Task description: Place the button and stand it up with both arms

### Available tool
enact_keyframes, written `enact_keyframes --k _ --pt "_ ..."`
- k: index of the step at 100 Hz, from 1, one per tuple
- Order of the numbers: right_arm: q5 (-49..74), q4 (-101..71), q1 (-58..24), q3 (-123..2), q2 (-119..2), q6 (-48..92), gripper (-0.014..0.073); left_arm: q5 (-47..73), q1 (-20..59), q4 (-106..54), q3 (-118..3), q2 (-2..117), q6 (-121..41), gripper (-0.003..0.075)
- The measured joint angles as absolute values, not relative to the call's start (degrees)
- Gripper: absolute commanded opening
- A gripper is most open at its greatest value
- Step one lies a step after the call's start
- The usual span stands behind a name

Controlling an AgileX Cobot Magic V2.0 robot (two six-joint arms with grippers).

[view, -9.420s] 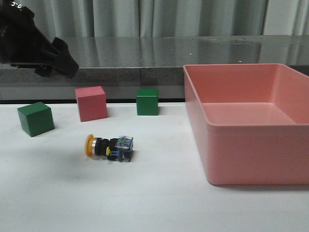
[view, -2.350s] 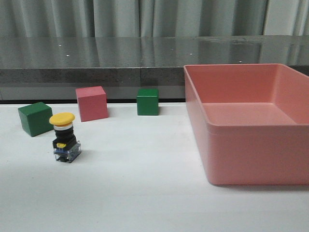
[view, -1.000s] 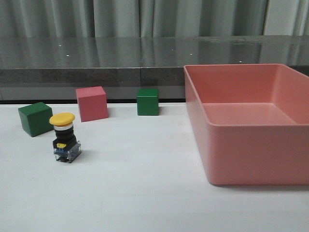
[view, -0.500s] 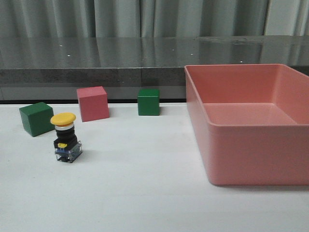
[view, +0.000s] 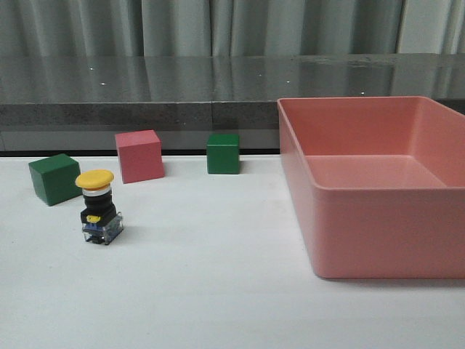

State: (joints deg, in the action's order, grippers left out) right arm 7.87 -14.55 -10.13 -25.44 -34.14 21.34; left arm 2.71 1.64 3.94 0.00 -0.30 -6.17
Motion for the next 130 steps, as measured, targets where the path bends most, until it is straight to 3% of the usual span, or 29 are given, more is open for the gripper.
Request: enact_keyframes --k 89,130 --pt "7.75 -14.1 -10.13 -24.02 -33.81 21.34 -0.0113 2.29 1.51 3.25 0.0 -0.3 -5.49 -0.002" --pt "3.29 -3.82 -9.5 -8.2 -12.4 8.03 -0.0113 2.2 1.51 3.25 0.0 -0.3 -5.49 -0.002"
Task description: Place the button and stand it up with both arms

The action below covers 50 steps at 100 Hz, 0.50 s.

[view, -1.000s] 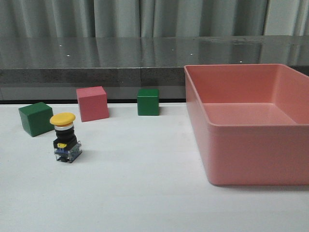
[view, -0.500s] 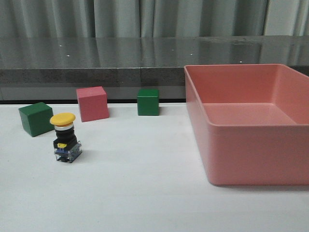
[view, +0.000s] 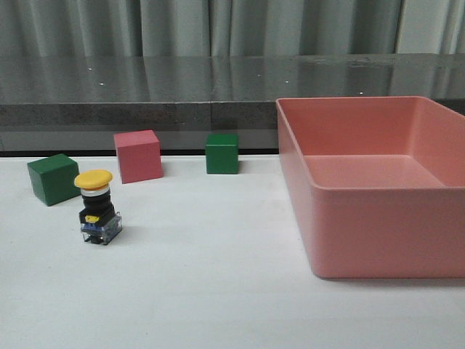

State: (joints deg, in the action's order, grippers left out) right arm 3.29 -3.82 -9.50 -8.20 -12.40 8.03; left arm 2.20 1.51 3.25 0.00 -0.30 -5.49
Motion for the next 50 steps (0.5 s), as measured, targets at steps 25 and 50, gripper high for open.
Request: enact_keyframes --k 25,50 --pt "2.8 -2.63 -6.68 0.76 0.12 1.66 -0.0113 2.2 1.51 3.25 0.0 -0.3 -5.39 -0.002" --pt "3.18 -2.59 -6.17 1.61 0.52 0.6 -0.0113 2.06 1.51 3.25 0.0 -0.3 -5.39 -0.002"
